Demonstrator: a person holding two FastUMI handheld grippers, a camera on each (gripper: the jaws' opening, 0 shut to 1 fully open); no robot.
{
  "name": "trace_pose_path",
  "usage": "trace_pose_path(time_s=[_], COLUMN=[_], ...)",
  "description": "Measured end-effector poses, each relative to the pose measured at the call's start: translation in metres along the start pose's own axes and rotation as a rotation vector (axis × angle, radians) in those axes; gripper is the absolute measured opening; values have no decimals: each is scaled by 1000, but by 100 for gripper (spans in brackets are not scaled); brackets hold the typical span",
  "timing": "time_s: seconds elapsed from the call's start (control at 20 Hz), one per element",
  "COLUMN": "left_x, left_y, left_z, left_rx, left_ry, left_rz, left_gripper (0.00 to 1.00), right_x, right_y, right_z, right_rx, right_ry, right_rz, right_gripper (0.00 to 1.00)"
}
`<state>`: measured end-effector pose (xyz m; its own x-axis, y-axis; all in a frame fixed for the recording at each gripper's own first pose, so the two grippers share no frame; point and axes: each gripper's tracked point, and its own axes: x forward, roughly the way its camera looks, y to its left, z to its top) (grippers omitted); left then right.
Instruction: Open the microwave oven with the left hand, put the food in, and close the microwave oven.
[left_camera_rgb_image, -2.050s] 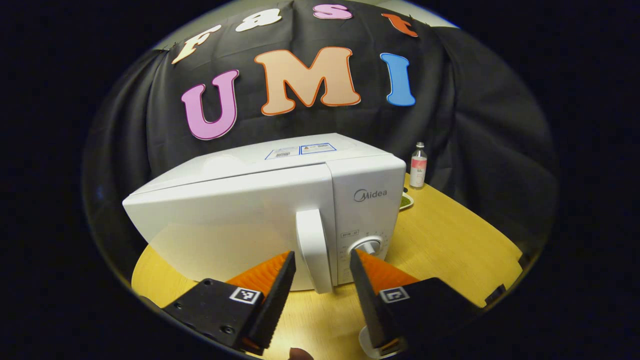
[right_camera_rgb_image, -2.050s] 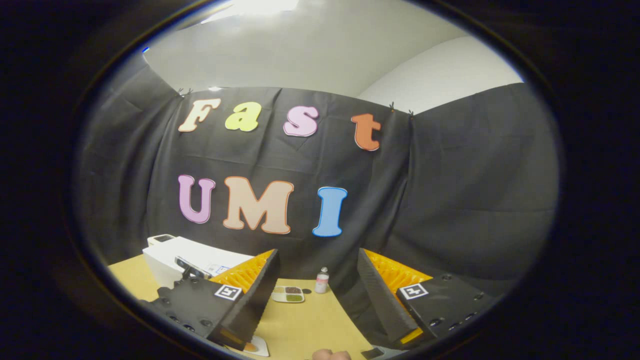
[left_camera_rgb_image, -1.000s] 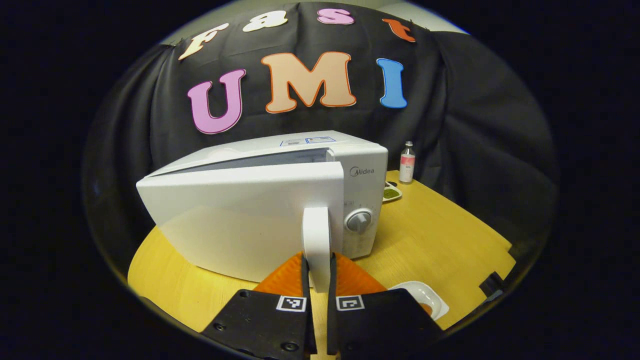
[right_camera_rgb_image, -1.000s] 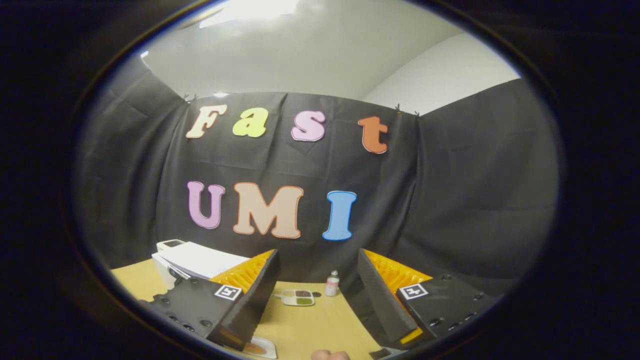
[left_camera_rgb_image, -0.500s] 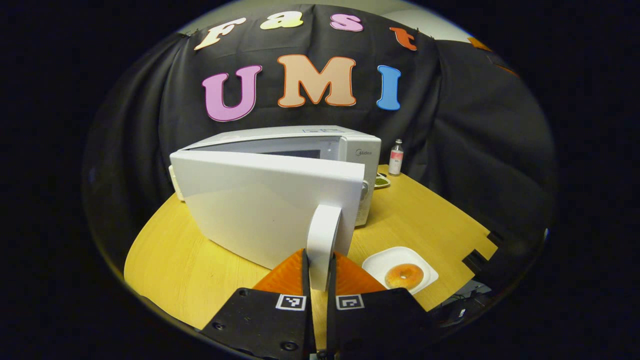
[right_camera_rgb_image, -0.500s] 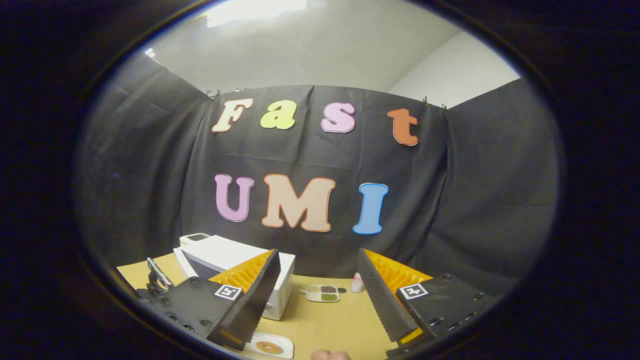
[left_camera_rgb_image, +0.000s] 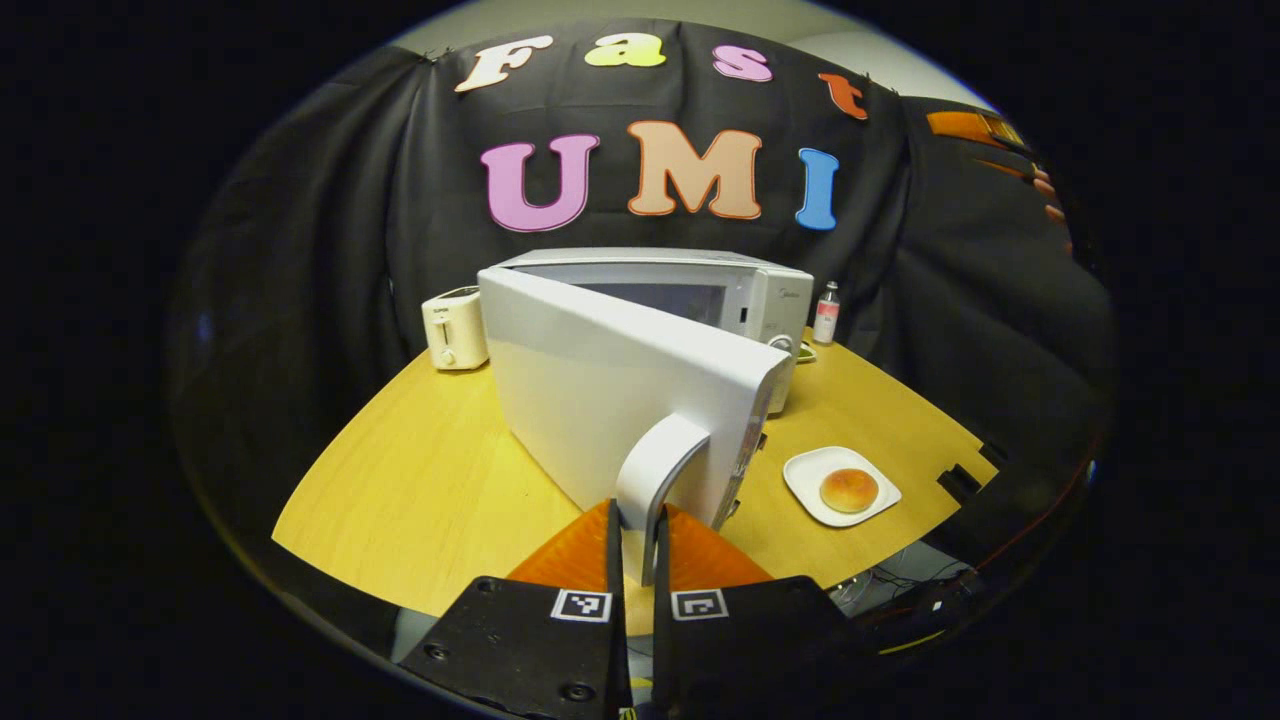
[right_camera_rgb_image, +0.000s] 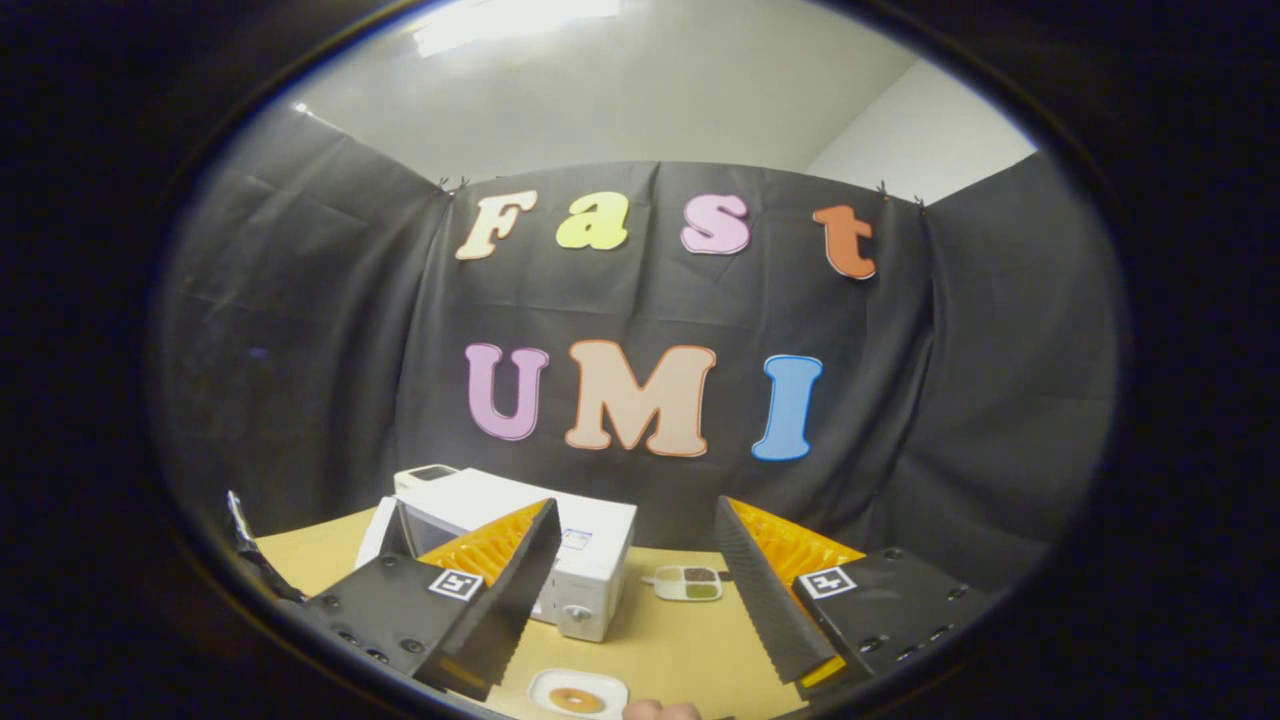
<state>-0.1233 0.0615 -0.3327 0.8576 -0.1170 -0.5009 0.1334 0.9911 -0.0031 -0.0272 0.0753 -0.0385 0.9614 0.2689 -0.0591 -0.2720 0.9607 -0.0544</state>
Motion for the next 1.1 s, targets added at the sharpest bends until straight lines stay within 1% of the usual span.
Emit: trace_pose_path(time_s=[0.2,0.45,0.6,0.7,0.75,0.9,1.1], left_x=[-22,-44,-55,-62,-66,-65,-61], left_y=[43,95,128,150,157,169,175], left_z=[-12,-23,-31,-38,-39,-36,-28], left_rx=[-9,-18,-38,-57,-77,-119,-122], left_ry=[-2,-9,-15,-10,-21,-45,-71], left_rz=[38,85,138,185,196,223,244], left_gripper=[7,7,7,7,6,1,1], right_x=[0,-1,-9,-9,-9,-9,-8], right_y=[27,57,73,76,78,78,68], right_z=[-12,-49,-59,-71,-77,-92,-124], right_rx=[-15,4,22,4,-4,-6,36], right_ry=[16,68,63,83,92,117,177], right_rz=[31,46,53,53,56,53,25], right_gripper=[97,97,97,97,97,97,98])
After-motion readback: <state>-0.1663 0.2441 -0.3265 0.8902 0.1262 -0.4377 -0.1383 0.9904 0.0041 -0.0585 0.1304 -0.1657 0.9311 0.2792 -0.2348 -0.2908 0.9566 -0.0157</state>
